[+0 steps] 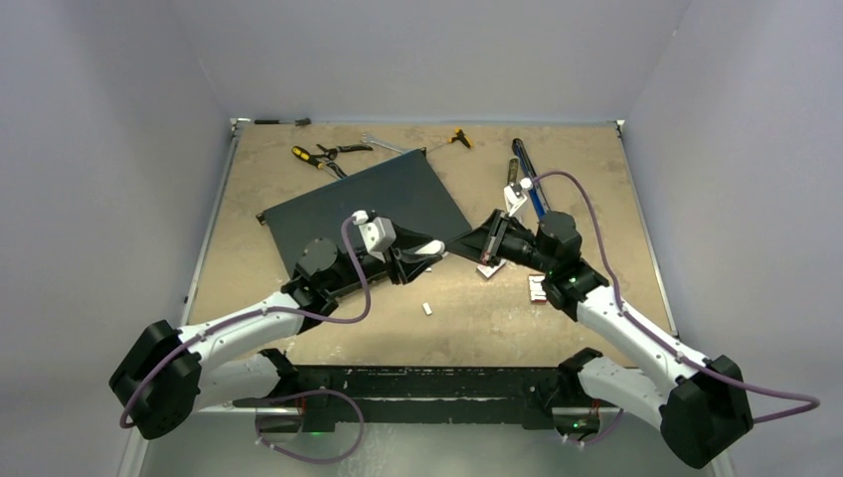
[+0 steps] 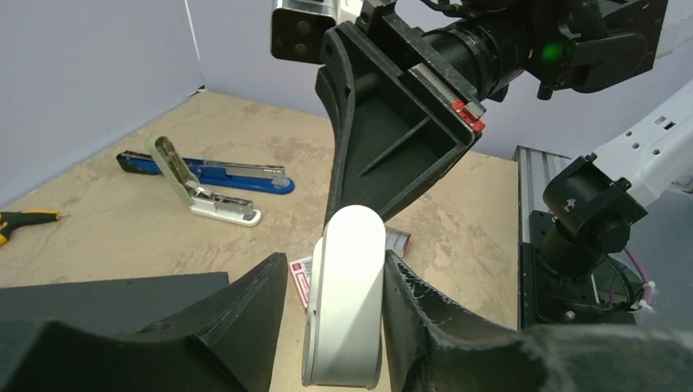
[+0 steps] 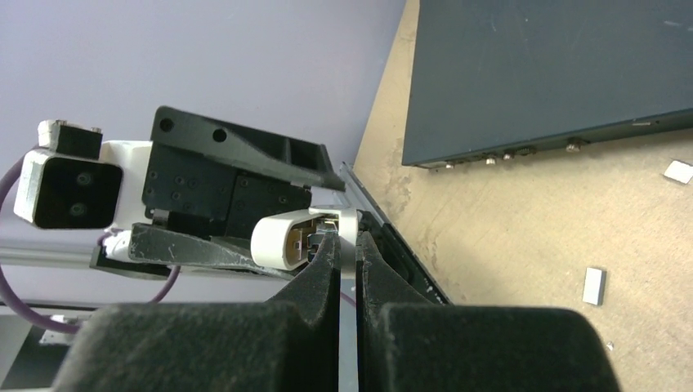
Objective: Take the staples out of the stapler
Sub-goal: Unload the staple at the center of the board.
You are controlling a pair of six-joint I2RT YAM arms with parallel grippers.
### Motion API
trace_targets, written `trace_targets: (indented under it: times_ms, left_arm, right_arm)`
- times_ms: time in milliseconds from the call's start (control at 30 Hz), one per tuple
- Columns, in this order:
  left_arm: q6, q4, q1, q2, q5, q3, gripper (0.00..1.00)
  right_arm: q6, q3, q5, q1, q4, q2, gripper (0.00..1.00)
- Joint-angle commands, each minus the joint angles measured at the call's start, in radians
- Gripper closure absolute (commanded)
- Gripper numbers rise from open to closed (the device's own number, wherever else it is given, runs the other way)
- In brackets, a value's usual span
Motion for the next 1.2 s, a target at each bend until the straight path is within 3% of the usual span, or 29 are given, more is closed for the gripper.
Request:
trace_targets:
  times_ms: [0, 167, 400, 700, 1167]
  left_arm:
    - [0.029, -0.004, -0.007, 0.004, 0.016, 0.057, 0.63]
    - [0.043, -0.032, -0.007, 0.013, 0.022, 0.076, 1.0]
    - [0.005, 0.107, -0.007, -0.019, -0.051, 0.011, 1.0]
    - [-0.141, 0.392, -0.007, -0.002, -0.103, -0.061, 1.0]
    - [-0.226, 0.589, -0.008, 0.063, -0.125, -0.062, 1.0]
  right_arm:
    - [-0.03, 0.058, 0.002, 0.002, 0.013, 0.003, 1.0]
    - [-0.043, 0.051, 0.036, 0.003, -0.009, -0.003, 1.0]
    - [-0.021, -0.015, 0.127, 0.002, -0.007, -0.02, 1.0]
    - [0.298, -0.327, 0.154, 0.002, 0.384, -0.016, 1.0]
    - [0.236, -0.348, 0.154, 0.002, 0.378, 0.07, 1.0]
